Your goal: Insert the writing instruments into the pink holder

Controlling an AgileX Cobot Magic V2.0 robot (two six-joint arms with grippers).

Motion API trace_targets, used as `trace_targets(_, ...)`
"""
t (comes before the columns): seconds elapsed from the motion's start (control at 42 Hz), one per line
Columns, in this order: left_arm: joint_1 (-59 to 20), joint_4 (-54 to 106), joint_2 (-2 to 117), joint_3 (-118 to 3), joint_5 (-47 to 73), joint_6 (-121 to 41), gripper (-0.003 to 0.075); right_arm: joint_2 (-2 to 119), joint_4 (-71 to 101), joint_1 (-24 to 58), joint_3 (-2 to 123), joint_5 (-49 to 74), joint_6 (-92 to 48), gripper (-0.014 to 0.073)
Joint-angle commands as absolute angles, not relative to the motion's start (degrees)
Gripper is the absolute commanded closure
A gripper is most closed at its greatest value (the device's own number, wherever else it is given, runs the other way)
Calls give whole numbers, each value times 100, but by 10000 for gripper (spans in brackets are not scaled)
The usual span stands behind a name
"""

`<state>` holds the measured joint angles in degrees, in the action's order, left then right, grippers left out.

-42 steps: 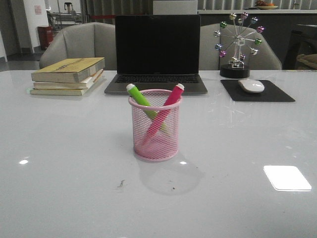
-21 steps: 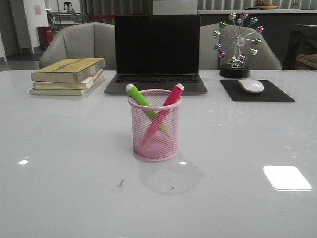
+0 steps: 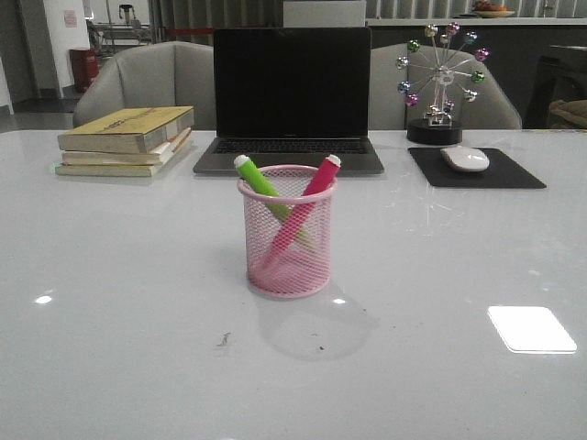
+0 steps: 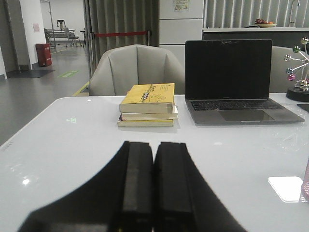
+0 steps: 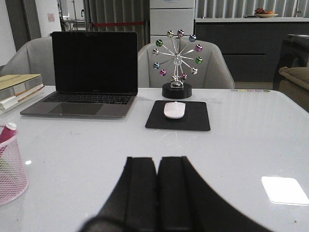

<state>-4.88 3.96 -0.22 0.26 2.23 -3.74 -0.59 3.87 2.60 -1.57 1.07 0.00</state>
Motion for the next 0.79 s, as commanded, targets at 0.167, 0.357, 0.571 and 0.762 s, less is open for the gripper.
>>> trace_targets(0.167, -521, 448, -126, 57, -301, -373, 629, -175, 430, 143, -134, -474, 0, 536)
trace_targets(0.357, -521, 448, -126, 57, -301, -373, 629, -175, 430, 91, -134, -474, 0, 536)
trace_targets(0.571, -521, 448, -126, 57, -301, -373, 629, -175, 430, 91, -134, -474, 0, 536)
trace_targets(0.762, -521, 448, -126, 57, -301, -373, 629, -175, 430, 91, -134, -474, 0, 536)
